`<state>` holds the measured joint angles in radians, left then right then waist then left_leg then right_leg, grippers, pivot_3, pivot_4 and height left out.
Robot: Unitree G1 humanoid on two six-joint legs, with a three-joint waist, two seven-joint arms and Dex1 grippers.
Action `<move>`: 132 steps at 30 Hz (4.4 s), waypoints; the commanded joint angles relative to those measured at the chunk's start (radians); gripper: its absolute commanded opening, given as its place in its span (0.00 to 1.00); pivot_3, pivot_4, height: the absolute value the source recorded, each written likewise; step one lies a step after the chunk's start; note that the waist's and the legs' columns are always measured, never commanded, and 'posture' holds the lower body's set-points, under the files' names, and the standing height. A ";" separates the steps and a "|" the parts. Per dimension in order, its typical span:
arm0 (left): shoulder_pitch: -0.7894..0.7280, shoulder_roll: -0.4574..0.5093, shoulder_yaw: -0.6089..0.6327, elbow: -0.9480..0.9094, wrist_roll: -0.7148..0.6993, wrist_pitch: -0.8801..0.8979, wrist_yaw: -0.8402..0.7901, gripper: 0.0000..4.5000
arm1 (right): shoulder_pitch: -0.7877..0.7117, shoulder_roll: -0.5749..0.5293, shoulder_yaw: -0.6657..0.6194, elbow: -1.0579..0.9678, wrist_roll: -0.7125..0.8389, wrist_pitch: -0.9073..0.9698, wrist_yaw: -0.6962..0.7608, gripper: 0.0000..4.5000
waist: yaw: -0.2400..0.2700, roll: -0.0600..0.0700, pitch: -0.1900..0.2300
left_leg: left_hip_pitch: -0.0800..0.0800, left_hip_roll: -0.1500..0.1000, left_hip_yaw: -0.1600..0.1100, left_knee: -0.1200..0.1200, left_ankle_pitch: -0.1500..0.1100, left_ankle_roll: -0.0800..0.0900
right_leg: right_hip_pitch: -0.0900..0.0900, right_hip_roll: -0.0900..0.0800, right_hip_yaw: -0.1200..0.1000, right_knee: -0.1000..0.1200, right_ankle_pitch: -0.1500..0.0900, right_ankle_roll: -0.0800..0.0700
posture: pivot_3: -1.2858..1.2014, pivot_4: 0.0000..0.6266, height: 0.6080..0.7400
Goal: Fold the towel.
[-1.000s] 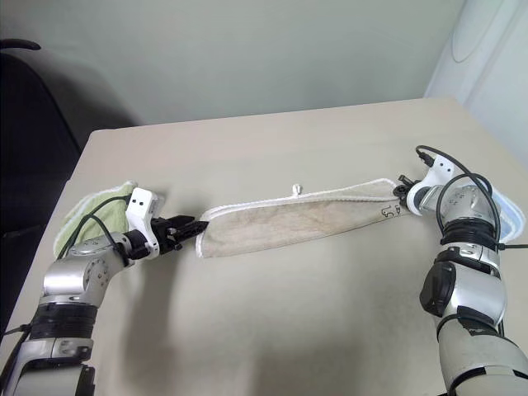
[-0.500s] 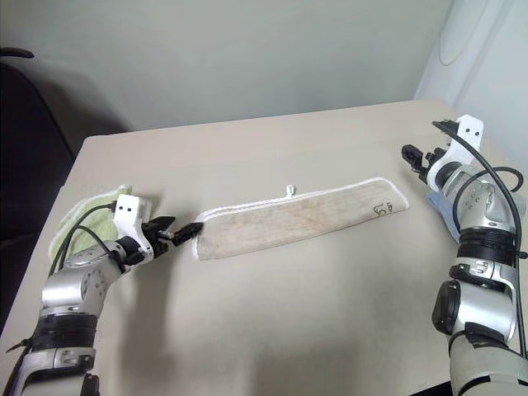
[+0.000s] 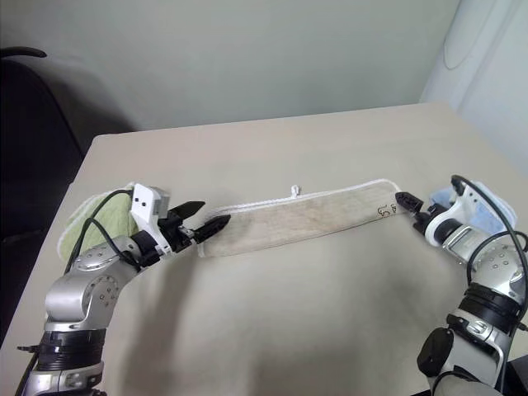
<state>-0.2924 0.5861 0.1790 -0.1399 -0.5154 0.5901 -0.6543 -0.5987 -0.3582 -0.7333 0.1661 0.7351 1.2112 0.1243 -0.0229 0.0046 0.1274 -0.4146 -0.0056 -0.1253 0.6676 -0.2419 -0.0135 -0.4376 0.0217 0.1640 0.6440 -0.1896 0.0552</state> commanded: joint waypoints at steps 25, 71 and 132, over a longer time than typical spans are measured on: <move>0.044 0.012 -0.019 -0.106 -0.004 0.006 -0.013 1.00 | -0.242 -0.133 0.091 0.512 -0.092 -0.396 0.052 0.06 | 0.000 0.000 0.000 | 0.000 0.001 -0.001 -0.003 -0.001 0.000 | 0.000 -0.001 -0.001 -0.001 0.003 0.003 | 0.52 0.24 0.96; 0.128 -0.023 -0.022 -0.156 -0.003 0.017 0.025 1.00 | -0.099 -0.162 0.977 -0.096 -0.694 -0.833 0.666 1.00 | 0.010 -0.001 0.000 | -0.003 0.004 -0.005 -0.001 -0.002 -0.004 | -0.002 0.002 -0.007 -0.001 0.002 -0.008 | 0.52 0.24 0.96; -0.176 -0.312 0.178 0.352 -0.804 0.481 0.959 0.23 | -0.015 -0.005 0.703 -0.064 -0.554 -0.860 0.467 0.06 | 0.062 0.000 0.001 | 0.034 -0.003 -0.004 -0.005 -0.007 -0.015 | 0.033 0.008 -0.002 0.000 -0.012 -0.017 | 0.52 0.24 0.96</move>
<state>-0.4759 0.2847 0.3479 0.1960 -1.3459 1.0876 0.3057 -0.6044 -0.3581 -0.0018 0.1462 0.1630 0.3554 0.6035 0.0394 0.0049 0.1280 -0.3808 -0.0084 -0.1292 0.6629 -0.2490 -0.0287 -0.4049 0.0300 0.1622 0.6443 -0.2019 0.0384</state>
